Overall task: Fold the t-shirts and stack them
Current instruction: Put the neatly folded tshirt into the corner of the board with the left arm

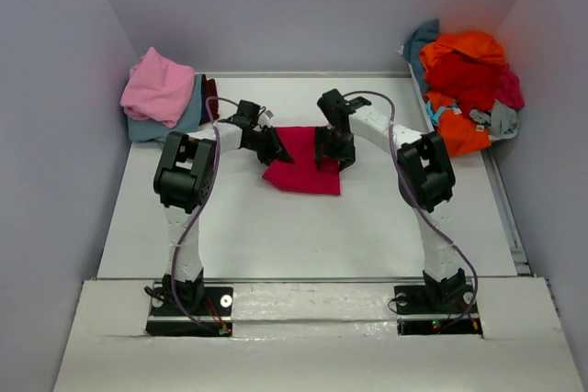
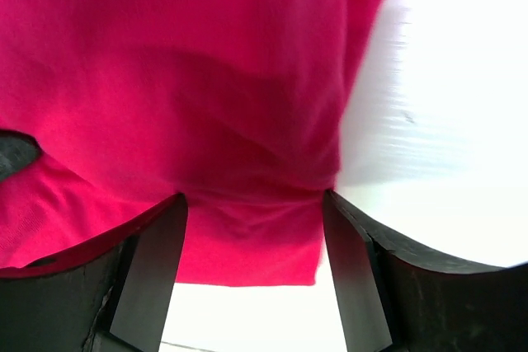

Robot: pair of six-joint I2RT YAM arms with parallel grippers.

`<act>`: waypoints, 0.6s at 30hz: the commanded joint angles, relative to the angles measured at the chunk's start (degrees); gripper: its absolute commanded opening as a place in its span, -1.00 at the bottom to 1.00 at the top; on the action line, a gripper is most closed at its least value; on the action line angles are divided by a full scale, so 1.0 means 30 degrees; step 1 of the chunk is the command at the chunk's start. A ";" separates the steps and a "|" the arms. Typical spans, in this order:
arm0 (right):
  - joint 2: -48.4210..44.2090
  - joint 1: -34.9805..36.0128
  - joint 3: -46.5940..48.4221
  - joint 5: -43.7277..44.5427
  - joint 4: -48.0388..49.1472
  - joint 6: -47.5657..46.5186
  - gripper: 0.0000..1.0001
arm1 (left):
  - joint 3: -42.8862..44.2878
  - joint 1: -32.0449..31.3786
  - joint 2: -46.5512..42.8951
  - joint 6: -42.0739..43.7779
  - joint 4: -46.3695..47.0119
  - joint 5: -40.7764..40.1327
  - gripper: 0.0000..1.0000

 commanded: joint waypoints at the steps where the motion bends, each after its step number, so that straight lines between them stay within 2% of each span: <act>1: -0.2638 0.0018 -0.0481 0.2150 0.0534 0.1128 0.46 | 0.1459 -0.0100 -0.0762 0.0650 -0.0323 -0.2050 -0.89; 6: -0.4776 0.0018 -0.1507 0.3610 0.0976 0.2127 0.47 | 0.2542 -0.0100 -0.1290 0.0943 -0.0352 -0.2694 -0.89; 18: -0.6801 -0.0333 -0.3206 0.5491 0.0917 0.3417 0.51 | 0.5268 0.0076 -0.2492 0.1704 -0.1114 -0.4188 -0.89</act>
